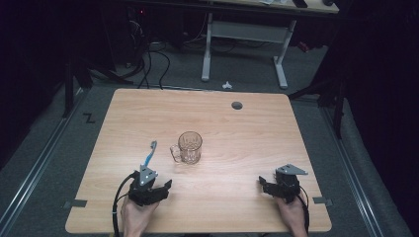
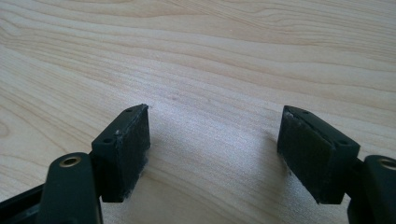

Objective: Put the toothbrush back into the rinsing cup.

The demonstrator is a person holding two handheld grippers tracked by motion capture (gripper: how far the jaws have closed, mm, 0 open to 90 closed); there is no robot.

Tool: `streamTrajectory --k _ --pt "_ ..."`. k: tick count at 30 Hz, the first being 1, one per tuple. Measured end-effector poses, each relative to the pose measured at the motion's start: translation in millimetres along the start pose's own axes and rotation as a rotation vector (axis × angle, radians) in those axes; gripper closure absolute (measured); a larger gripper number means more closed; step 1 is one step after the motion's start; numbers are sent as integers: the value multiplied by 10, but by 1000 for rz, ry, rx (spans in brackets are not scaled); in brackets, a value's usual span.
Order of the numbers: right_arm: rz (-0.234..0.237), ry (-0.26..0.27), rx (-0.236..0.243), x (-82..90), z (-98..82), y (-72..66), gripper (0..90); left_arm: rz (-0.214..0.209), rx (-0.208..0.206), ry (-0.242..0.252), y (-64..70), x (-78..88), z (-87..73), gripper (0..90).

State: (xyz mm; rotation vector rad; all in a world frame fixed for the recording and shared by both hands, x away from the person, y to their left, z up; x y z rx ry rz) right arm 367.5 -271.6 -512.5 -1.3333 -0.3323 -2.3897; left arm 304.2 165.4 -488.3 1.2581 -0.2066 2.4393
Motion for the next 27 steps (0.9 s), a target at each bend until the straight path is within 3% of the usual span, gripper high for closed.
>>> streamTrajectory --k 12,19,25,27 --pt "0 0 0 0 0 0 256 4 13 -4 -98 65 -33 337" --pt "0 0 0 0 0 0 256 40 -19 -37 -150 120 -7 343" --pt "0 0 0 0 0 0 256 51 -14 -46 -220 159 -3 345" --pt "0 0 0 0 0 0 256 38 -9 -49 -265 176 4 363"
Point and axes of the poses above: each handheld gripper's, and its own axes: x roughly backward along the jaws, z roughly out of its top, y roughly to its right, the point moved 1 cm from there along -x, roughly forward along the jaws, and after that the axes turned 15 degrees about -y, right-handed, at the moved point
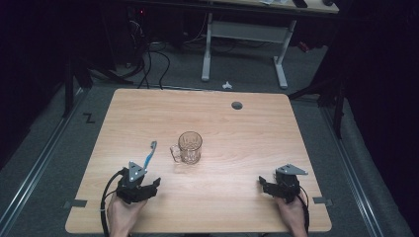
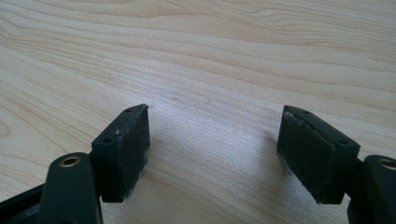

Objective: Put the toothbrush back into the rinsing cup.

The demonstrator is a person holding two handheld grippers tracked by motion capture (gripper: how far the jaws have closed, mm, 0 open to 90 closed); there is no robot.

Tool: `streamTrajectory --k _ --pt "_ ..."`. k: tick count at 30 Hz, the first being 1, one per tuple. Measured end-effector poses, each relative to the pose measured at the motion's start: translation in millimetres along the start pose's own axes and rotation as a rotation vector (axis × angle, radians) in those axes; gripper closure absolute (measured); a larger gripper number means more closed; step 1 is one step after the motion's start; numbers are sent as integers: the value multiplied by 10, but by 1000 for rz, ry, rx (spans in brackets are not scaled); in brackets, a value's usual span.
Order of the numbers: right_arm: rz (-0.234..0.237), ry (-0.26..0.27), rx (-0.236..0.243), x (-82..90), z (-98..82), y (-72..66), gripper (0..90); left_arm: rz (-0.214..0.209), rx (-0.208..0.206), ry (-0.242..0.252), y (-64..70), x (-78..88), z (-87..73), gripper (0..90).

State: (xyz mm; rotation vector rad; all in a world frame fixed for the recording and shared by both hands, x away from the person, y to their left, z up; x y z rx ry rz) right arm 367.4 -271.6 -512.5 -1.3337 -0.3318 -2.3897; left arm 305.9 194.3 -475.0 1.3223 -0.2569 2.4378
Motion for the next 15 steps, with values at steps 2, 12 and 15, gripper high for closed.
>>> streamTrajectory --k 2,12,15 --pt "0 0 0 0 0 0 256 -4 0 -4 -16 4 4 375" --pt "0 0 0 0 0 0 256 12 11 -28 -142 23 82 380" --pt "0 0 0 0 0 0 256 12 10 -31 -163 26 102 392"
Point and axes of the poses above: each handheld gripper's, and its own axes: x roughly backward along the jaws, z roughly out of its top, y roughly to its right, the point moved 1 cm from there along -x, roughly forward along the jaws, and after that the axes turned 15 degrees about -y, right-handed, at the moved point
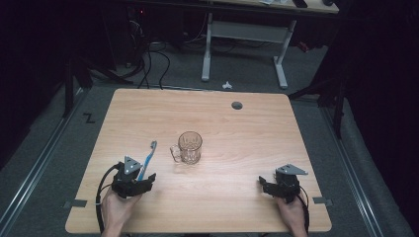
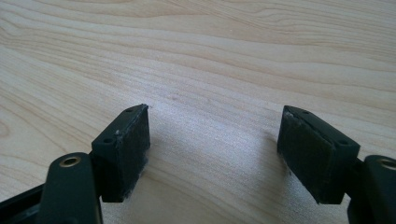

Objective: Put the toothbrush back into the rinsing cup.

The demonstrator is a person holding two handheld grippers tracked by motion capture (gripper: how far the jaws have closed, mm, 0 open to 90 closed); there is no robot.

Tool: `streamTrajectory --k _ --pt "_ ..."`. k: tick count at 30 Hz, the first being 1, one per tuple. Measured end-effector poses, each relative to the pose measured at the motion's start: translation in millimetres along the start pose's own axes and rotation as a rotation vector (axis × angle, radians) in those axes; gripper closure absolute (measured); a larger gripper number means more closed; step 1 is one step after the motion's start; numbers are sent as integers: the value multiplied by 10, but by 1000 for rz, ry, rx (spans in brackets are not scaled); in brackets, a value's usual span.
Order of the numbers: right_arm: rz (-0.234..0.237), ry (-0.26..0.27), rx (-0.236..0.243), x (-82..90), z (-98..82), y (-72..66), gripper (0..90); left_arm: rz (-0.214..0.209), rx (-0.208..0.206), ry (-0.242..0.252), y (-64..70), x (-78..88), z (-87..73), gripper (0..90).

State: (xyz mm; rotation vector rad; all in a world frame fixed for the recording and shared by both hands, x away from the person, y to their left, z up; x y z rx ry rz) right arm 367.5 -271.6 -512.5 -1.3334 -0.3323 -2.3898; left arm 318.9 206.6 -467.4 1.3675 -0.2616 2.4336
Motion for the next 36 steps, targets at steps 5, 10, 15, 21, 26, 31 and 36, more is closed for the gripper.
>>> streamTrajectory --k 5,10,15,21,26,31,36 --pt "0 0 -1 0 0 0 256 12 -6 -36 -68 8 81 405" --pt "0 0 0 0 0 0 256 29 -16 -51 -111 27 144 412" --pt "0 0 -1 0 0 0 256 41 -23 -61 -173 47 210 453" --pt "0 0 0 0 0 0 256 50 -24 -78 -206 36 267 474" --pt "0 0 -1 0 0 0 256 44 -18 -107 -247 46 339 495" --pt "0 0 -1 0 0 0 256 52 -13 -130 -281 51 395 501" --pt "0 0 -1 0 0 0 256 59 -7 -147 -295 26 447 499"
Point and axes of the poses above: each handheld gripper's, and its own axes: x roughly backward along the jaws, z roughly out of its top, y roughly to its right, the point moved 1 cm from there along -x, roughly forward along the jaws, and after that the axes turned 15 degrees about -y, right-handed, at the moved point
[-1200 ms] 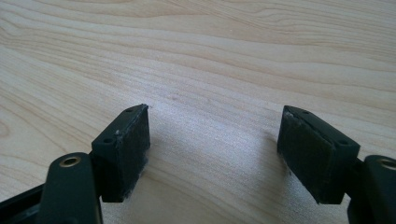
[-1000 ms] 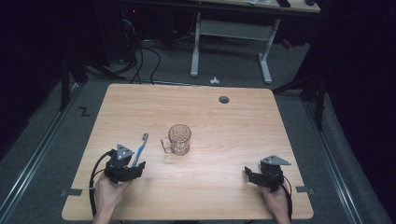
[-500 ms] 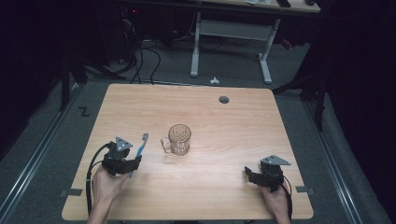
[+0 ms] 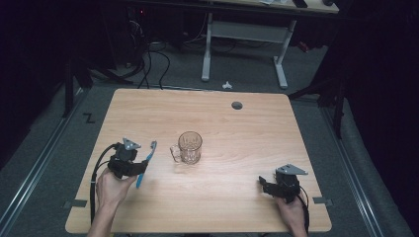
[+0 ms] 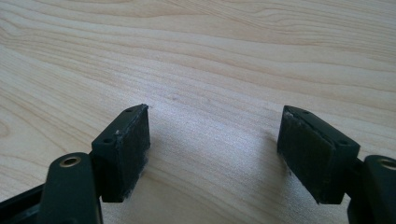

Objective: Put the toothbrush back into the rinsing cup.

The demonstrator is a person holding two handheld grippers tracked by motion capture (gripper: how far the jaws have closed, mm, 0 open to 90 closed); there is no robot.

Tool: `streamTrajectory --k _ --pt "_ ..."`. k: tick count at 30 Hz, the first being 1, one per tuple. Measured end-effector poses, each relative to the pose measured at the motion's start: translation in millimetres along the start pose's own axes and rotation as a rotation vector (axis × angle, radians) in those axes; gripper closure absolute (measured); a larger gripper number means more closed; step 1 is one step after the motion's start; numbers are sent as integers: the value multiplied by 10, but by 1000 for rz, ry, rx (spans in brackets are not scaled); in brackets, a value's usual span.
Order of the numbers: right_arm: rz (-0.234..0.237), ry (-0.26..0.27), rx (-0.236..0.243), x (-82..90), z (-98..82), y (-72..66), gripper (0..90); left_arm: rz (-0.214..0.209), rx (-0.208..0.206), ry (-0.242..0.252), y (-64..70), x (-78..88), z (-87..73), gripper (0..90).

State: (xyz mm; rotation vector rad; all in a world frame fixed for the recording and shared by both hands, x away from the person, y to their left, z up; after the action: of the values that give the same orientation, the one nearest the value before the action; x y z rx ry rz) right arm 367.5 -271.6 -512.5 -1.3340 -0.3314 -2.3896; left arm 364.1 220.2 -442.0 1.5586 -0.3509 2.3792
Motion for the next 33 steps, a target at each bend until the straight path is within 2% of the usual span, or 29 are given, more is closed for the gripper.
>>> streamTrajectory --k 6,12,16,27,29,30,33 --pt "0 0 0 0 0 0 256 4 16 -24 -18 -16 67 503" --pt "0 0 2 1 -2 0 255 17 6 -61 -27 -54 153 508" --pt "0 0 2 2 -3 0 255 5 11 -74 -43 -88 202 508" --pt "0 0 2 2 -4 0 255 18 -5 -116 -48 -150 338 515" --pt "0 0 2 2 -3 0 255 6 2 -121 -61 -163 361 515" --pt "0 0 2 2 -4 0 255 18 -1 -138 -70 -191 380 515" --pt "-1 0 3 2 -4 1 255 13 -1 -156 -81 -213 399 515"
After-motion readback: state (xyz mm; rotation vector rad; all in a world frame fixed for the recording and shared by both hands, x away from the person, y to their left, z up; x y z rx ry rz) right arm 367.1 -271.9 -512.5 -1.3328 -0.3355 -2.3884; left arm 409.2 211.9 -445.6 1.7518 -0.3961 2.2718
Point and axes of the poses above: each handheld gripper's, and its own axes: x roughly backward along the jaws, z roughly out of its top, y roughly to its right, the point moved 1 cm from there along -x, roughly forward along the jaws, and after that the axes turned 15 degrees about -y, right-handed, at the moved point
